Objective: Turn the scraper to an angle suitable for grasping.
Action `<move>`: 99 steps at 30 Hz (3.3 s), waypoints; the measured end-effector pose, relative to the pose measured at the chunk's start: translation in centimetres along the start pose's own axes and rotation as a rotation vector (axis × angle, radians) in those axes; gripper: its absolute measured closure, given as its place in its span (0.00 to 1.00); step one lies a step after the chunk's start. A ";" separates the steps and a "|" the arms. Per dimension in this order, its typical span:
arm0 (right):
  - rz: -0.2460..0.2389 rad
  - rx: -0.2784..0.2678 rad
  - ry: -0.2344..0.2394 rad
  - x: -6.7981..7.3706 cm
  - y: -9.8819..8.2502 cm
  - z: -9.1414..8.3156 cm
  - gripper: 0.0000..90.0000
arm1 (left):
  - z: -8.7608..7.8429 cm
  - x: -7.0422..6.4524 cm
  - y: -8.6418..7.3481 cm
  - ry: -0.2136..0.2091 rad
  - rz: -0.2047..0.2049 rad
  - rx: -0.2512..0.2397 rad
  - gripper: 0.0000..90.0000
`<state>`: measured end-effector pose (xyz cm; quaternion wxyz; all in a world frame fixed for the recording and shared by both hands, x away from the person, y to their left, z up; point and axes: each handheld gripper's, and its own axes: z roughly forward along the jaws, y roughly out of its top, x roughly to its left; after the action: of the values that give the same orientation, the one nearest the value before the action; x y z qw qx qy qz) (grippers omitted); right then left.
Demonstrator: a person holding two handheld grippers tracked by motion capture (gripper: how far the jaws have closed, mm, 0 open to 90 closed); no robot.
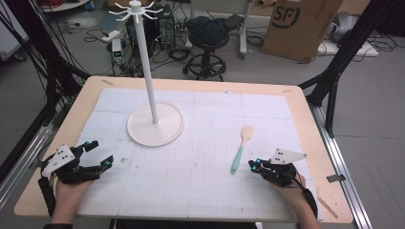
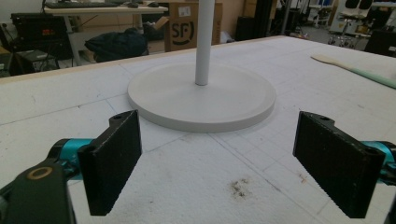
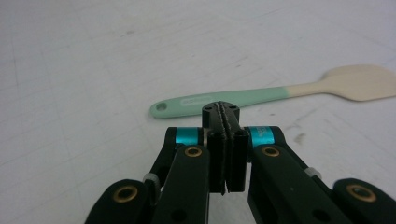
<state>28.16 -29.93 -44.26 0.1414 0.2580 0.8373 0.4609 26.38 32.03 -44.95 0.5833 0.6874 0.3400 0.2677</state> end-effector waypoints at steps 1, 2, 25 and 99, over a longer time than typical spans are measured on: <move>-0.010 0.021 0.011 0.1 0.1 0.4 1.00 | 0.0 0.0 0.0 0.001 0.000 -0.001 0.18; -0.024 0.041 0.020 0.2 0.3 0.8 1.00 | 0.0 0.0 0.0 0.001 0.000 -0.001 0.18; -0.099 0.166 0.033 0.4 6.5 10.9 1.00 | 0.0 0.0 0.0 0.003 -0.010 -0.003 0.18; 0.226 -0.300 -0.255 -3.3 -2.3 -3.7 0.17 | -0.1 0.0 -0.1 -0.005 -0.016 -0.022 0.18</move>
<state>28.42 -35.38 -44.17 0.2301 0.3824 0.7006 0.5567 26.30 32.11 -45.01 0.5938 0.6787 0.3413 0.2650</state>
